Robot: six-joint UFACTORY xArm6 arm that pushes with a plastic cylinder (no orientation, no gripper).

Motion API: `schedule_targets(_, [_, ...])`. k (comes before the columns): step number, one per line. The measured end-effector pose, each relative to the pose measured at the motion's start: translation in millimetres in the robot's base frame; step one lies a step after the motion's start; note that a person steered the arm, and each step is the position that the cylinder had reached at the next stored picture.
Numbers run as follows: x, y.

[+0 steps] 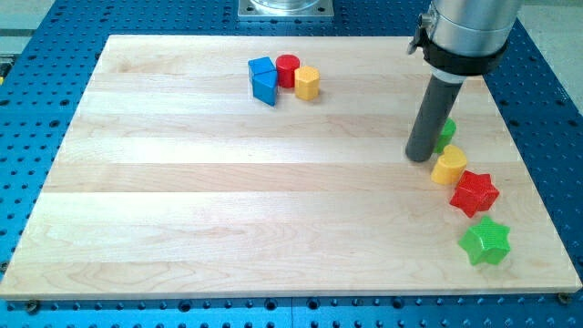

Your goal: Push the green circle to the top right of the yellow heart

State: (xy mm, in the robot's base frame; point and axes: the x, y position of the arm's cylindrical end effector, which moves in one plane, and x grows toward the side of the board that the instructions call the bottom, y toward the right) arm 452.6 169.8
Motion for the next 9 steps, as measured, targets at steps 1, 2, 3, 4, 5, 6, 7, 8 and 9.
schedule_targets(1, [3,5])
schedule_targets(2, [4,7])
schedule_targets(3, [5,18])
schedule_targets(4, [7,-11])
schedule_targets(5, [-11,-28])
schedule_targets(6, [-26,-16])
schedule_targets(7, [-42,6])
schedule_targets(8, [-49,20])
schedule_targets(9, [-49,20])
